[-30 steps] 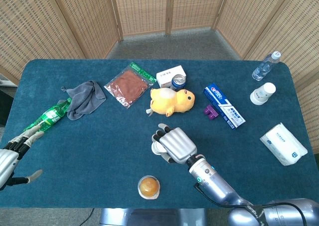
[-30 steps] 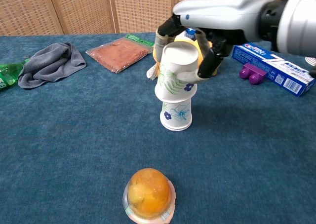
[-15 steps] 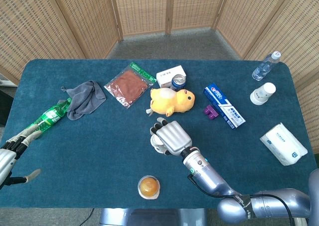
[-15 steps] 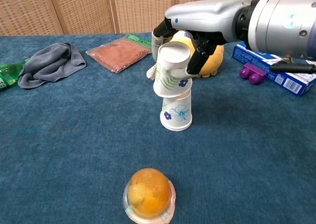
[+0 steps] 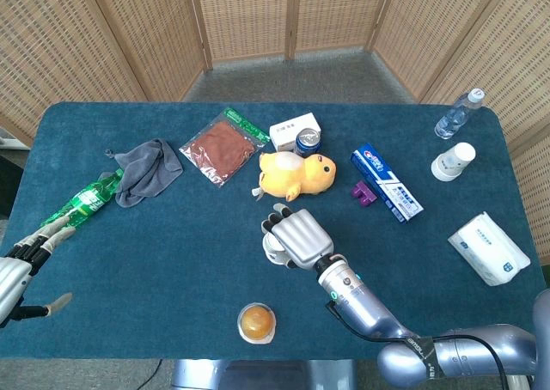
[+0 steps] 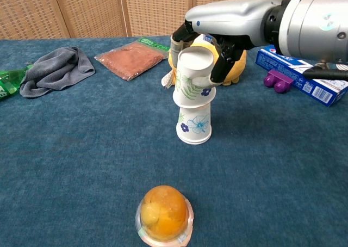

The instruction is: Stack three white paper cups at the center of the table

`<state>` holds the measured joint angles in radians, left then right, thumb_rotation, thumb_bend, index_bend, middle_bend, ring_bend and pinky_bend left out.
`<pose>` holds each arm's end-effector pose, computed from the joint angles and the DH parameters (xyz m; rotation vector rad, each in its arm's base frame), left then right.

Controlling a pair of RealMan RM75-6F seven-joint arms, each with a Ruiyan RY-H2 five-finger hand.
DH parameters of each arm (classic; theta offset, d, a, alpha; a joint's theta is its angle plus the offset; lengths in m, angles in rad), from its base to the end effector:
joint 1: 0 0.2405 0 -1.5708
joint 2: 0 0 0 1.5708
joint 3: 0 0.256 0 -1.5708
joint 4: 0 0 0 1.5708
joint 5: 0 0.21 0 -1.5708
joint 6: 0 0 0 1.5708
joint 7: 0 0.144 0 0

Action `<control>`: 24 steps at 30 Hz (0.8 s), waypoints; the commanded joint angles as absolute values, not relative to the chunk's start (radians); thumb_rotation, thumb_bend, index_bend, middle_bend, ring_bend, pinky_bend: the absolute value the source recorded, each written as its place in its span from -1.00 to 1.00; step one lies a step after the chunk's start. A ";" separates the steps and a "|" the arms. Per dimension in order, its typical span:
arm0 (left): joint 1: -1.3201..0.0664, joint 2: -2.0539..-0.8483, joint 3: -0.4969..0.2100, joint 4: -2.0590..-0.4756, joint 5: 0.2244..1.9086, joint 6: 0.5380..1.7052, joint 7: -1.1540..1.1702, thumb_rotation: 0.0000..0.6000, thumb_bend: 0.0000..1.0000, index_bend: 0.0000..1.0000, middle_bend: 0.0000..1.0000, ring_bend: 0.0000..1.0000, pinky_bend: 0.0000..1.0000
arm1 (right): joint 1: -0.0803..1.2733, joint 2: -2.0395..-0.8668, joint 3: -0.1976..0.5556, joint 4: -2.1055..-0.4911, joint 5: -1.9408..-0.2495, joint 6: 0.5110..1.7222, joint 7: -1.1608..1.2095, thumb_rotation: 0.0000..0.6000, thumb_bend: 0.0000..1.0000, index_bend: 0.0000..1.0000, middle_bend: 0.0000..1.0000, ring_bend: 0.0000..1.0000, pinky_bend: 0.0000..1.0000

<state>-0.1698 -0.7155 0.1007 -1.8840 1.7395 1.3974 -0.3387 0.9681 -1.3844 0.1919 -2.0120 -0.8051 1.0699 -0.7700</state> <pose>-0.2546 0.1628 0.2118 -1.6497 -1.1432 -1.0121 -0.0292 -0.2976 0.0180 2.0858 -0.7874 0.9375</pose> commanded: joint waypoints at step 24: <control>-0.173 -0.714 0.098 -1.882 1.740 1.391 -0.343 1.00 -0.42 -0.97 -1.00 -1.00 -0.74 | 0.995 -1.370 0.151 -2.016 -0.773 1.091 -0.763 1.00 -0.13 -0.35 -0.31 -0.66 0.18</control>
<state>-0.1734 -0.7142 0.0981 -1.8820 1.7401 1.3913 -0.3432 0.9953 -1.3702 0.1515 -2.0159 -0.7730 1.0906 -0.7633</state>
